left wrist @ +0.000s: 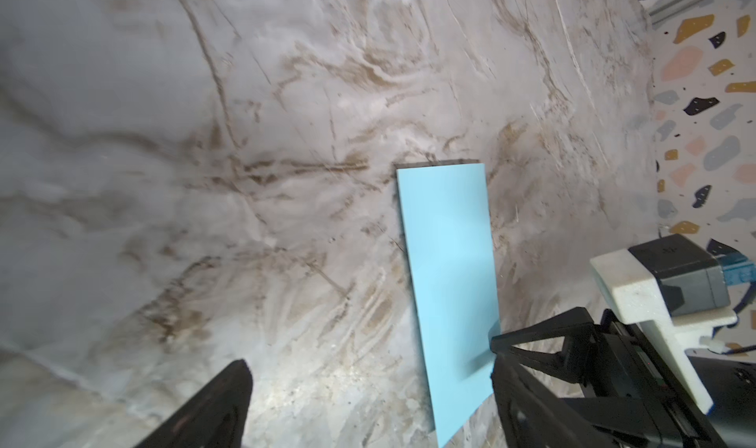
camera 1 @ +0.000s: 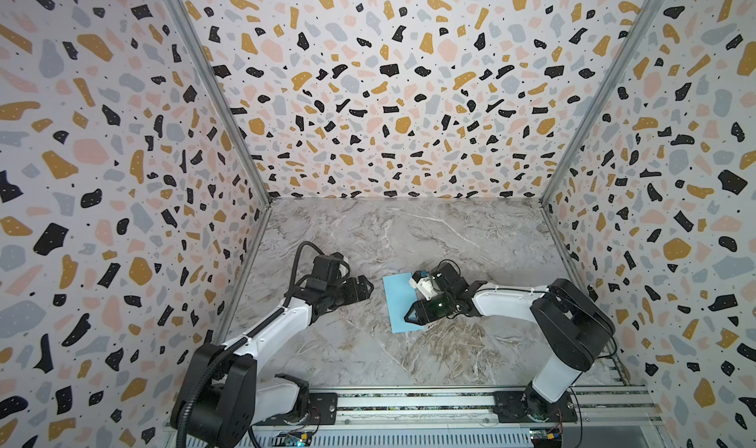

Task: Fold a paper plane with a square sheet of paper (pick it up from the middle)

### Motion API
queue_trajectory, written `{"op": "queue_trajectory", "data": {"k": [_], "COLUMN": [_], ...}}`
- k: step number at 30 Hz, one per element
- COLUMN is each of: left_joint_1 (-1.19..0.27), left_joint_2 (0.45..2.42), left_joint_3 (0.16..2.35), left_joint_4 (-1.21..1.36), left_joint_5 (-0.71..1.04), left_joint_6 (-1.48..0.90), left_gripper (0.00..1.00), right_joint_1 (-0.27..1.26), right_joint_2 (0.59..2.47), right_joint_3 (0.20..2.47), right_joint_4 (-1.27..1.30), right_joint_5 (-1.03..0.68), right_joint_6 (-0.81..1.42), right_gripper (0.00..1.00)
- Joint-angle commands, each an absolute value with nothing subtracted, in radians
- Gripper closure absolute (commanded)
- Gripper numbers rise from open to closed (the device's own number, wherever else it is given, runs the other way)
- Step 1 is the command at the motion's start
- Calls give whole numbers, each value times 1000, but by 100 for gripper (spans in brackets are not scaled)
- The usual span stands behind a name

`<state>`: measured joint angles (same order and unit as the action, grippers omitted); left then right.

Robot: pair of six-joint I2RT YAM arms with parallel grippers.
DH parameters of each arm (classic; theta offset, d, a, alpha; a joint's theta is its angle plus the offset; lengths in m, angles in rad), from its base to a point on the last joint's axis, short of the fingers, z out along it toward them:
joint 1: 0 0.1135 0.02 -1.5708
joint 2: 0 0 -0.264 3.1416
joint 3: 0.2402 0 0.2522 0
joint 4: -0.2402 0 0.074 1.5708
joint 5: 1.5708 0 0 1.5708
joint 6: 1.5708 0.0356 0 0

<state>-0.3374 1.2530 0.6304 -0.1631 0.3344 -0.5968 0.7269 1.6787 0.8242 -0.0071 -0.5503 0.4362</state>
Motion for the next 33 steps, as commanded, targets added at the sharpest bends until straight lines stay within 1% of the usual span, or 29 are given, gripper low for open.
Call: {"op": "queue_trajectory", "data": {"k": [1, 3, 5, 9, 11, 14, 16, 18, 25, 33], "left_joint_1": [-388, -414, -432, -462, -483, -516, -537, -560, -597, -617], "left_joint_2": [1265, 1262, 1248, 1233, 1236, 1250, 1265, 1281, 1328, 1399], "left_joint_3": [609, 591, 568, 526, 508, 483, 474, 464, 419, 419], "left_joint_4": [-58, -26, 5, 47, 70, 102, 115, 134, 201, 244], "left_joint_5": [391, 391, 389, 389, 390, 398, 405, 413, 441, 470], "left_joint_6": [-679, -721, -759, -815, -843, -877, -919, -937, -993, -1013], "left_gripper": [7, 7, 7, 7, 7, 9, 11, 13, 23, 38], "right_joint_1": [698, 680, 675, 673, 674, 674, 673, 670, 657, 652], "right_joint_2": [1599, 1598, 1623, 1700, 1727, 1749, 1760, 1772, 1800, 1809], "right_joint_3": [836, 825, 828, 875, 882, 882, 874, 864, 811, 792], "right_joint_4": [55, 132, 167, 143, 144, 143, 136, 126, 130, 140], "right_joint_5": [-571, -568, -562, -550, -554, -562, -558, -549, -538, -542], "right_joint_6": [541, 630, 668, 678, 680, 676, 672, 669, 669, 667], "right_gripper": [44, 46, 47, 53, 54, 59, 63, 65, 66, 66]}}
